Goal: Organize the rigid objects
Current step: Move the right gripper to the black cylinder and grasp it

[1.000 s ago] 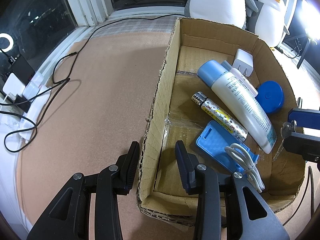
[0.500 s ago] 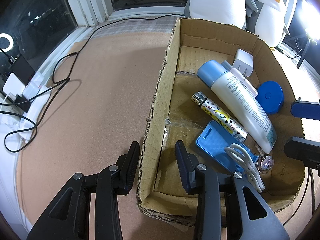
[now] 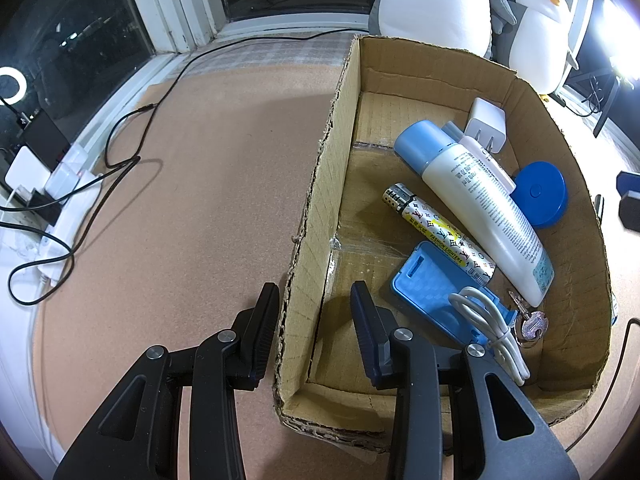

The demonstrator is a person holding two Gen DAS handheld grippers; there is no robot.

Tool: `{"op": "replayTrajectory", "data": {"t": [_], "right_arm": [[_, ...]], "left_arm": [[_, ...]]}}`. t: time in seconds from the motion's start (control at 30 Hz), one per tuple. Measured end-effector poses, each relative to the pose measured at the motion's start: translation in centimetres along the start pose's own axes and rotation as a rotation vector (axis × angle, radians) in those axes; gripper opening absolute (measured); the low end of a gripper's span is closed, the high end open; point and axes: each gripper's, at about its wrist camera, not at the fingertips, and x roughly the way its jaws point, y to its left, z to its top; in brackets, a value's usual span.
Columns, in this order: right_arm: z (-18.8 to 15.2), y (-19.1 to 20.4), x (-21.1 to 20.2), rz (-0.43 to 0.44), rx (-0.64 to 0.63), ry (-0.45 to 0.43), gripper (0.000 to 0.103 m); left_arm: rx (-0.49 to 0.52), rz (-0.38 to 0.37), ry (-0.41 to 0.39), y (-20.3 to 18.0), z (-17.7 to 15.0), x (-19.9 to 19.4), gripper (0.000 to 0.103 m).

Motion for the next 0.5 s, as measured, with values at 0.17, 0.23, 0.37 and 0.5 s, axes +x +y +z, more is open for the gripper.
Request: {"op": "replayTrajectory", "data": {"t": [0.17,0.23,0.37,0.5], "right_arm": [[-0.3,-4.1,-1.1,-0.036,0.135,-0.016,0.049],[-0.4,-5.7,-1.4,-0.049,0.190,-0.022,0.049],[-0.6,-8.7,-1.4,-0.070,0.285,-0.004,0.049],[-1.1,-11.8,-0.9,-0.079,0.416,0.019,0.049]], "left_arm": [[0.000,0.001,0.000,0.0,0.0,0.0,0.036],[0.000,0.001,0.000,0.0,0.0,0.0,0.036],[0.000,0.001,0.000,0.0,0.0,0.0,0.036],[0.000,0.000,0.000,0.0,0.0,0.0,0.036]]}}
